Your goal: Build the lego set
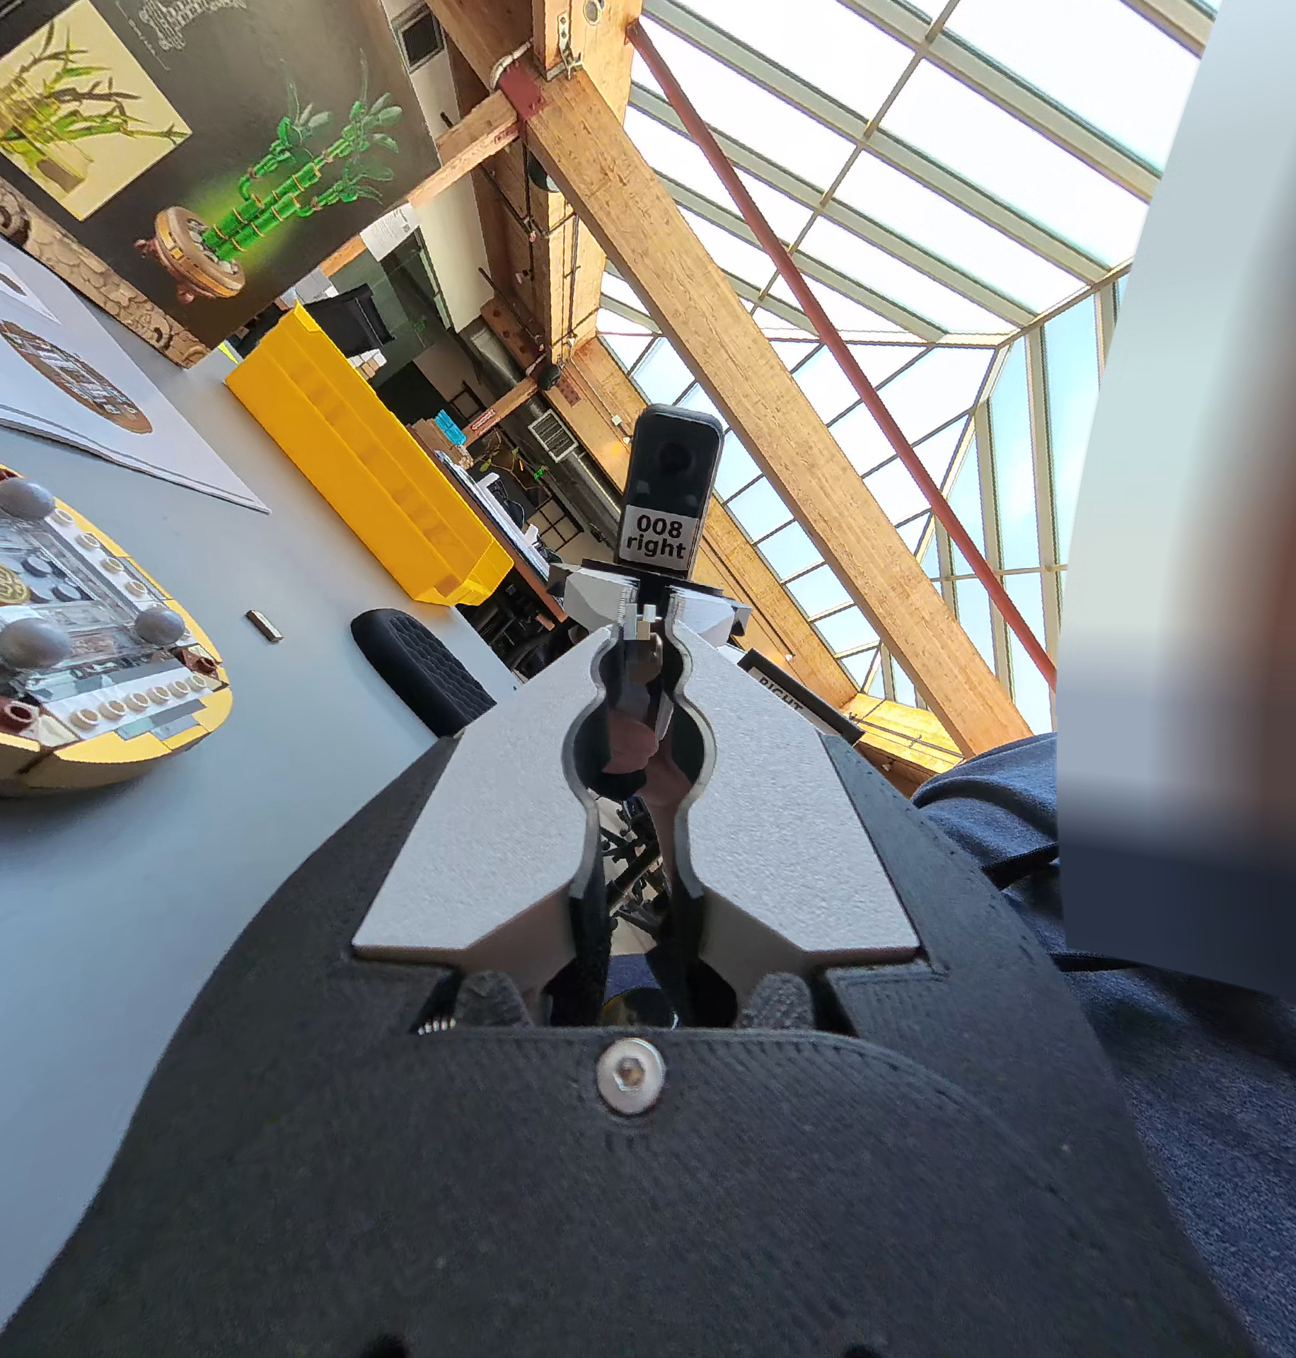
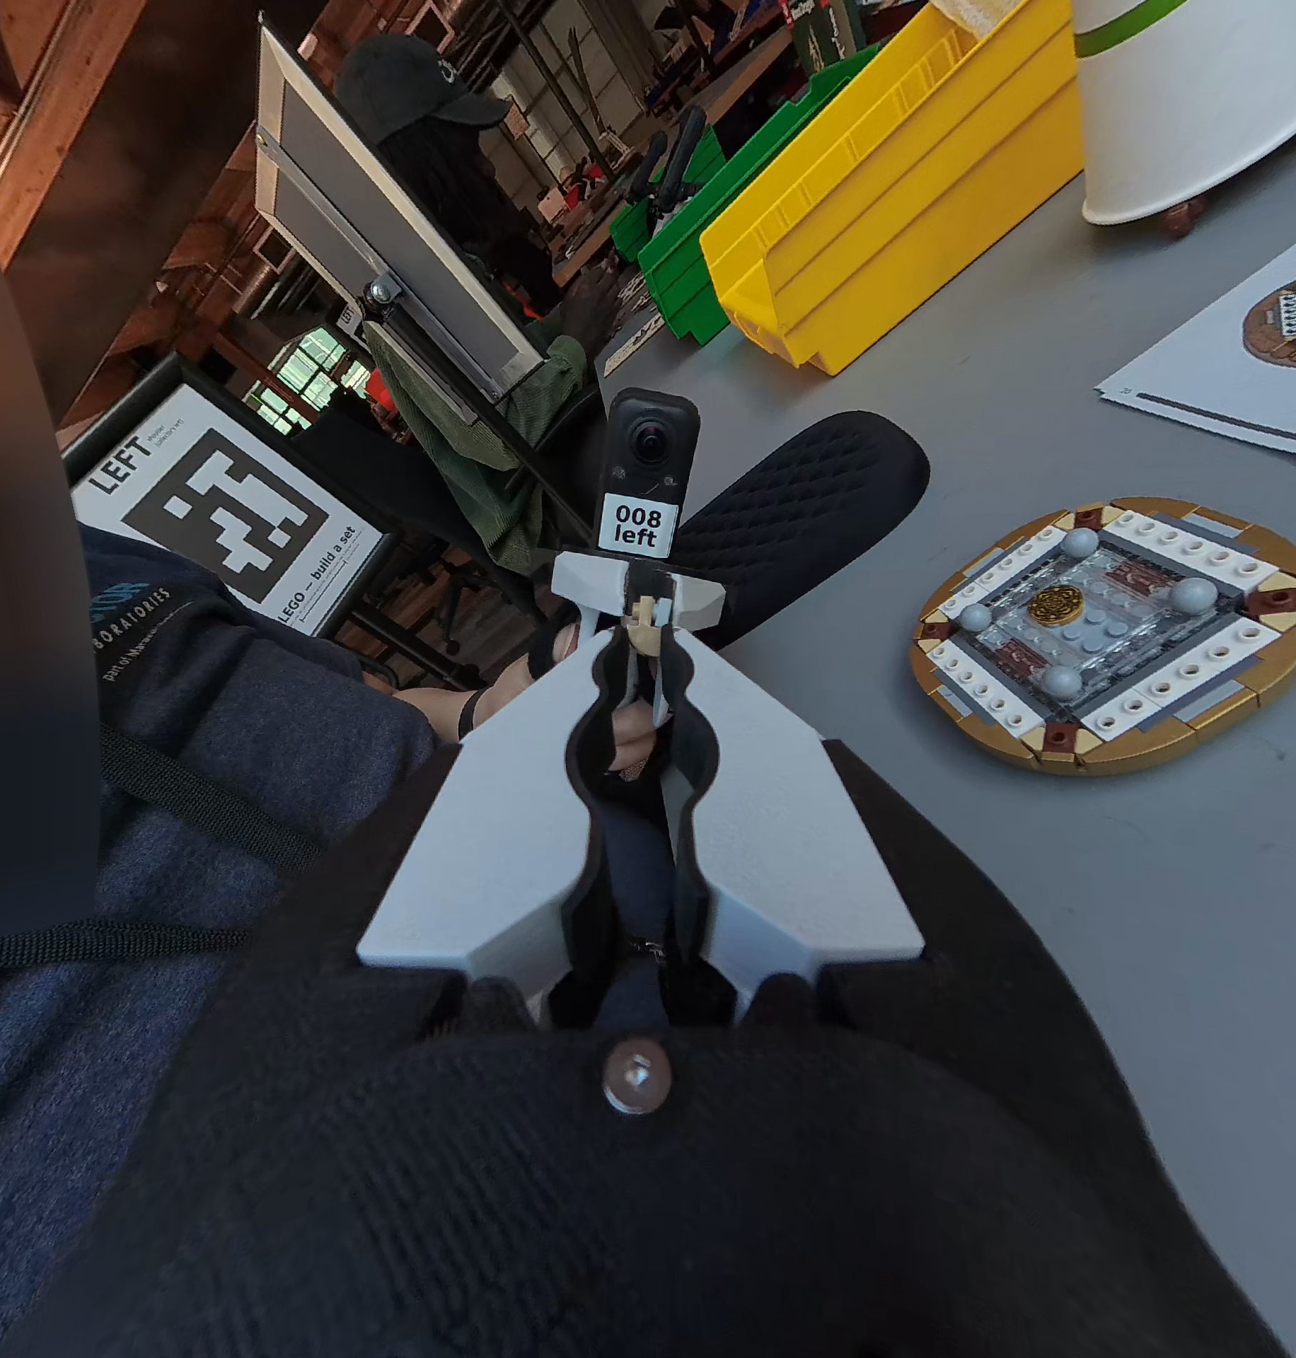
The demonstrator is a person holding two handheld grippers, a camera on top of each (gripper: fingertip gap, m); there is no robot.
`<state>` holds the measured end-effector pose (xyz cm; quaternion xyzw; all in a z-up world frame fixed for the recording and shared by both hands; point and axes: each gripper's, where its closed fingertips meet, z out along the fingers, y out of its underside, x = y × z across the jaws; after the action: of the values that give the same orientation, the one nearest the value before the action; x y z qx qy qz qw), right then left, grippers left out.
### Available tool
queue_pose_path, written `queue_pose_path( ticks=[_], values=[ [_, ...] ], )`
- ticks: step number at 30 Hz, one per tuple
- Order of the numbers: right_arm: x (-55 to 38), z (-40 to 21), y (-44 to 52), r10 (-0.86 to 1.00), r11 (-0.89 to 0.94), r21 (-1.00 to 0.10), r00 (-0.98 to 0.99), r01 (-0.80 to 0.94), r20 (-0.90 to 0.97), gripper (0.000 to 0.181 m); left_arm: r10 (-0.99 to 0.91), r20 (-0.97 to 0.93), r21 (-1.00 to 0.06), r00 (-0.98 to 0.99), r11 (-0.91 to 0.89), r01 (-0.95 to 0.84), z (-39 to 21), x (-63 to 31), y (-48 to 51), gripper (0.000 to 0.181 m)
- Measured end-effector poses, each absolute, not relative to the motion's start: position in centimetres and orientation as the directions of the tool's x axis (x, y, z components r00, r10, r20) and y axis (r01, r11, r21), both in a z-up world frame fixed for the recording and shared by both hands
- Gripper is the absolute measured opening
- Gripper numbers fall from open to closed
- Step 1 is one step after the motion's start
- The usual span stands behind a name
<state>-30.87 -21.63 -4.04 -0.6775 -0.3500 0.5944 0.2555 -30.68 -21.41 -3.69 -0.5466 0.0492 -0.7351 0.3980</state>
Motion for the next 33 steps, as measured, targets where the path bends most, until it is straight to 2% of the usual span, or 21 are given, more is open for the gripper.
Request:
queue_pose_path(
  ticks=[4,6,11,26,30,33],
  values=[
    [-30.9,-4.3,-21.6,0.777,-0.626,-0.761,0.059,0.169,-0.626,0.007,-0.631,0.769,-0.498,-0.097,-0.688,0.527,-3.7,-30.5,-21.5,0.012],
    [-31.1,-4.2,-21.8,0.781,-0.621,-0.766,0.051,0.167,-0.622,0.007,-0.631,0.771,-0.502,-0.088,-0.687,0.525,-3.8,-30.4,-21.6,0.007],
    [-31.0,-4.1,-22.0,0.797,-0.601,-0.783,0.045,0.164,-0.602,0.007,-0.646,0.761,-0.531,-0.059,-0.672,0.516,-3.7,-30.3,-21.7,0.006],
    [-30.8,-2.3,-23.7,0.894,-0.442,-0.896,-0.069,0.029,-0.443,0.007,-0.786,0.615,-0.722,0.061,-0.531,0.443,-1.9,-30.0,-23.6,0.006],
    [-30.2,-2.4,-24.2,0.954,-0.283,-0.955,-0.077,0.087,-0.289,0.02,-0.851,0.514,-0.814,0.103,-0.447,0.372,-1.3,-29.4,-24.7,0.006],
    [-29.7,-1.9,-24.7,0.999,-0.011,-0.987,-0.046,0.16,-0.018,0.036,-0.867,0.495,-0.833,0.064,-0.452,0.32,-0.9,-29.0,-25.5,0.006]
  ],
)
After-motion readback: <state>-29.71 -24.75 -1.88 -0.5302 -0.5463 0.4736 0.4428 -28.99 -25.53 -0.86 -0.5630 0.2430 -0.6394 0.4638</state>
